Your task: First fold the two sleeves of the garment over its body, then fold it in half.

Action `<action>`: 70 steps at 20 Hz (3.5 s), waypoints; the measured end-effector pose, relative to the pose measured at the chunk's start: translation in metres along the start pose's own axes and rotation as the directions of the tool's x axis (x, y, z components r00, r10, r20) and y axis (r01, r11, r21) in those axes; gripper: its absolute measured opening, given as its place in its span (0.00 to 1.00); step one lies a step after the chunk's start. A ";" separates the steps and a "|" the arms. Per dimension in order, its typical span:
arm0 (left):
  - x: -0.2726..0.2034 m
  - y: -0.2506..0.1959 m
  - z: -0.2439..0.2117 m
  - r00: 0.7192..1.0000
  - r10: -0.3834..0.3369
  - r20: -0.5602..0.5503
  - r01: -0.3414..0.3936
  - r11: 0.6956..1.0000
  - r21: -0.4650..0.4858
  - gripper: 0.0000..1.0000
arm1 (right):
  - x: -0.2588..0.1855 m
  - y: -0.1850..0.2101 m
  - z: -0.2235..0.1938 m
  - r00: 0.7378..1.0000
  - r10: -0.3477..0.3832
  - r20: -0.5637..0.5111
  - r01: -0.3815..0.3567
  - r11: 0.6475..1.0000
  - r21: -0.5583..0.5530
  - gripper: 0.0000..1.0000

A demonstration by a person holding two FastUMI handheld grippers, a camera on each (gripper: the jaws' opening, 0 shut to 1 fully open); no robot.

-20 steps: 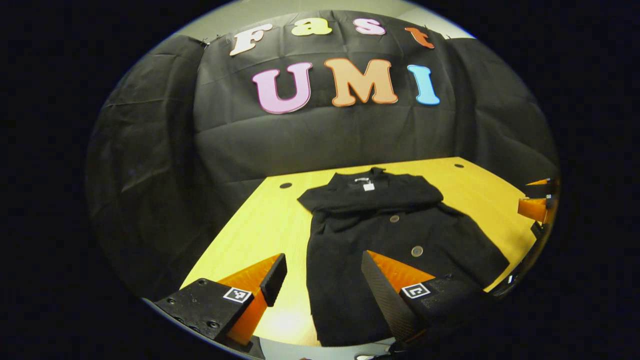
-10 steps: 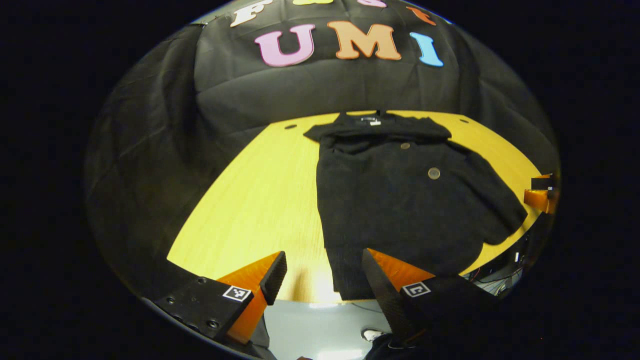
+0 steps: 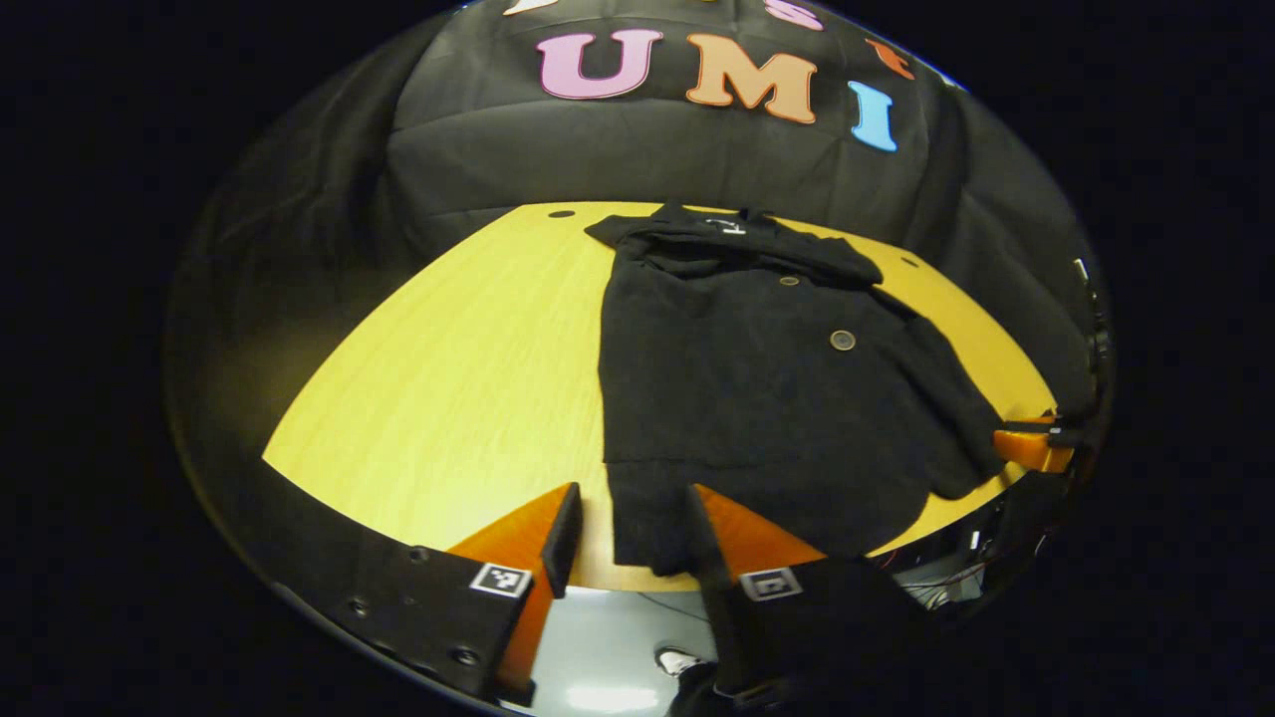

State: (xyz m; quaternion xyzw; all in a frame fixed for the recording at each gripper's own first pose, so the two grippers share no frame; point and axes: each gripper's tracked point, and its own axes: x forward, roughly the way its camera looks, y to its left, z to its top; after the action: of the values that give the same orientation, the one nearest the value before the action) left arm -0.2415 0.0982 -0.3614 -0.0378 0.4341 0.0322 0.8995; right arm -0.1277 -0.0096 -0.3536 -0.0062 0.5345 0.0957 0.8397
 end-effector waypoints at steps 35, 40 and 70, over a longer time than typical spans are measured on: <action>0.041 0.025 0.288 0.935 -0.029 0.354 0.044 0.998 -0.034 0.00 | -0.048 0.009 0.325 0.862 0.174 0.476 -0.251 0.963 0.103 0.02; 0.086 0.029 0.349 0.916 -0.003 0.401 0.010 1.000 -0.014 0.00 | -0.017 -0.014 0.380 0.861 0.153 0.485 -0.227 0.969 0.097 0.00; -0.069 0.007 0.389 0.683 0.027 0.730 -0.132 0.987 0.087 0.93 | -0.147 0.030 0.356 0.662 -0.119 0.740 0.059 0.992 0.108 0.97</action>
State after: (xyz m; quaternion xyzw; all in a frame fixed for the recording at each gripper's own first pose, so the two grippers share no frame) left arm 0.0177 0.1411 -0.0669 0.0565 0.0452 0.0546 0.9959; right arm 0.1259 0.0371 -0.0660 0.0384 0.1476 0.0288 0.9879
